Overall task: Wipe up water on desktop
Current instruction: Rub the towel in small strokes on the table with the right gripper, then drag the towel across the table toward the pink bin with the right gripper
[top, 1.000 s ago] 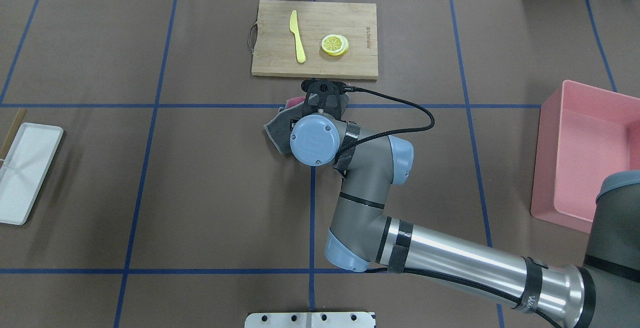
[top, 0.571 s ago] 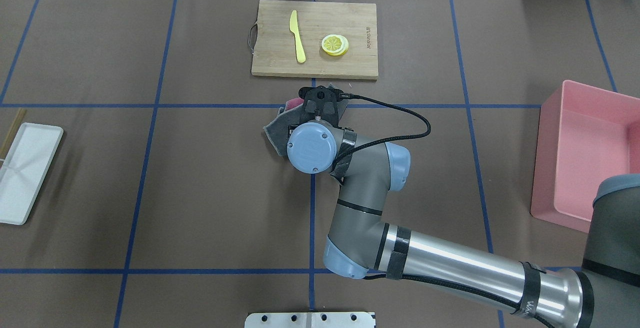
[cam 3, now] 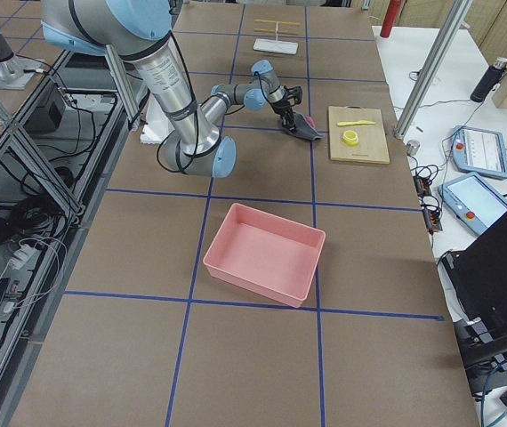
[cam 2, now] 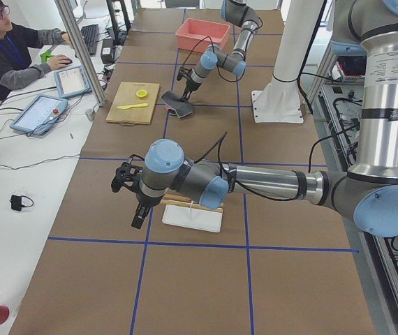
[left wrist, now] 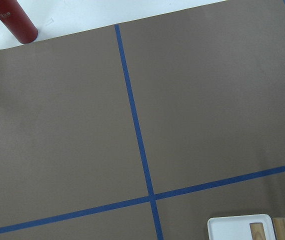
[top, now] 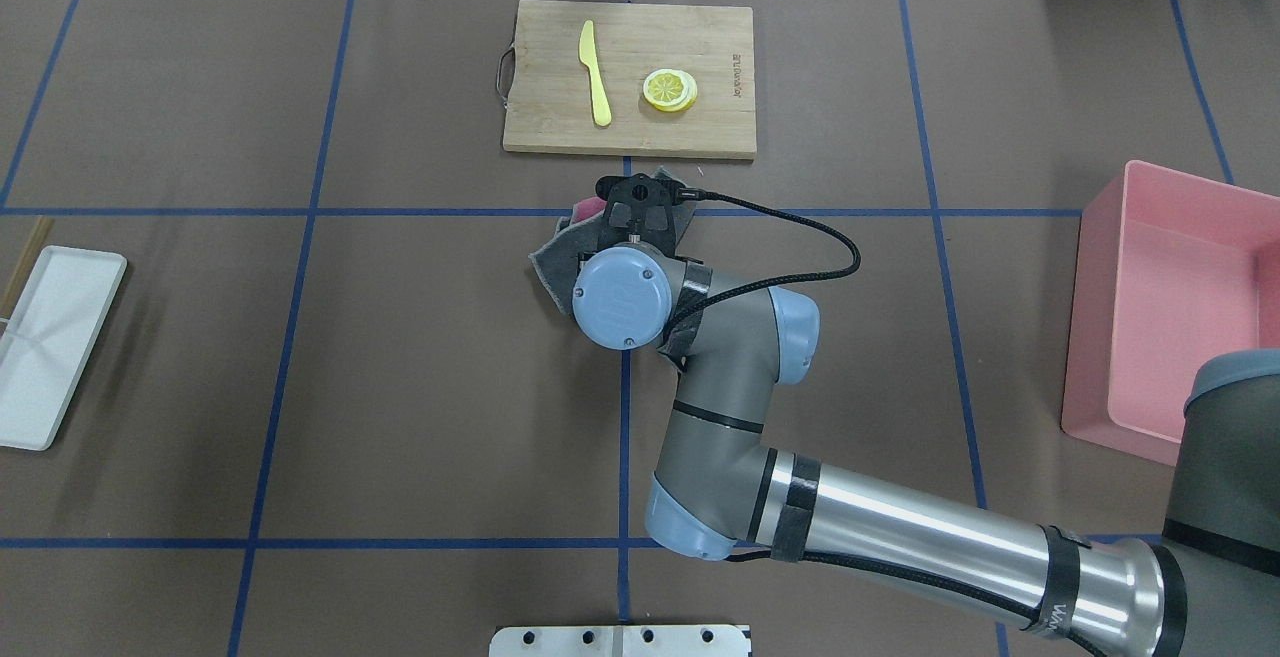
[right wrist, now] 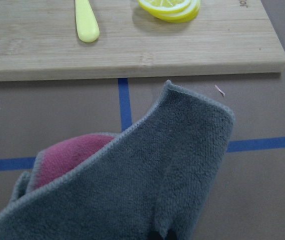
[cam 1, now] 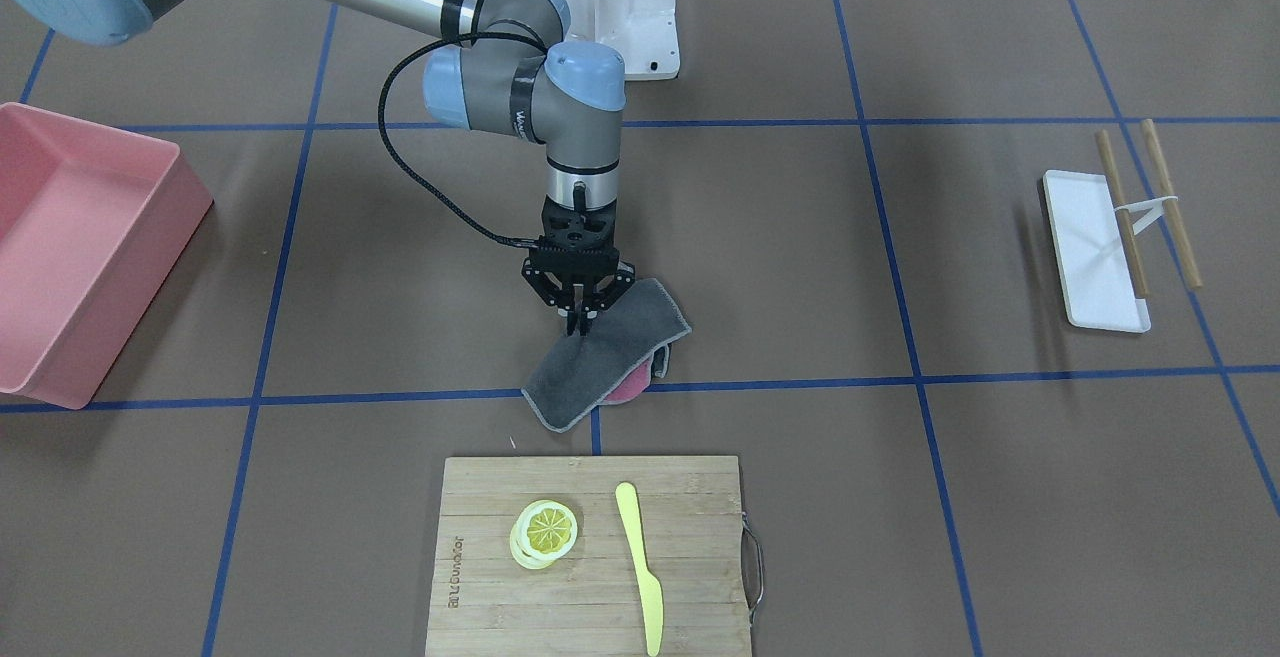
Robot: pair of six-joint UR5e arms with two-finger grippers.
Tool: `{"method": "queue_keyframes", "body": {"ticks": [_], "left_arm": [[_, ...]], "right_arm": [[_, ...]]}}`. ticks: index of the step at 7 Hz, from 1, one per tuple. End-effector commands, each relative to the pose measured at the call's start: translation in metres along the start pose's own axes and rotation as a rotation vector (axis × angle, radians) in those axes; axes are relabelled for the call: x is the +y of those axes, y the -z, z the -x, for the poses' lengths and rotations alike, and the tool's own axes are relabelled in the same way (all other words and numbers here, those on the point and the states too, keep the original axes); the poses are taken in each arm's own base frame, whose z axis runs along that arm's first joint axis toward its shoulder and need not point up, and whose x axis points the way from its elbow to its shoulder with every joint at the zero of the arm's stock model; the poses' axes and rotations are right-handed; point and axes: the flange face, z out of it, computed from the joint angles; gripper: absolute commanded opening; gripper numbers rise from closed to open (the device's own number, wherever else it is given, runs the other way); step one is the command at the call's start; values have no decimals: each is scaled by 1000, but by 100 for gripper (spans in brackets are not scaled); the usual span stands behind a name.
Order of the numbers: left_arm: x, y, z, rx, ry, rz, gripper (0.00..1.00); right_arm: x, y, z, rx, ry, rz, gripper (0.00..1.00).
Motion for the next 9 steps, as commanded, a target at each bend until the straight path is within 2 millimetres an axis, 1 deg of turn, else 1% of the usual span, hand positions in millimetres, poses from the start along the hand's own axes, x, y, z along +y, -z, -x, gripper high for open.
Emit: {"method": "queue_keyframes", "body": {"ticks": [1,2,3,4,5,6,7,8,9], "left_arm": [[2,-2,2,1,4,5,98],[2,-4,4,0,8,9,98],[8,-7,8,0,24,24,98],[14,-12,14,-5,74,80,98],[22,-14,18,-7,115,129,98],[36,-15,27,-13,143,148,98],[60,-13,31,-23,157,158,98],[64,-15,33,-24,164,166,98],[65,-17,35,-24,166,168,98]], "right_arm": [[-9,19,9,-30,-2,-3,0],[-18,48,2,-51,5,24,0],[-26,83,-5,-35,30,38,0],[-29,109,-23,-44,32,45,0],[-30,118,-51,-61,73,55,0],[-33,127,-73,-78,105,72,0],[-29,113,-105,-42,167,99,0],[-37,93,-135,11,239,96,0],[-46,77,-162,64,266,99,0]]}}
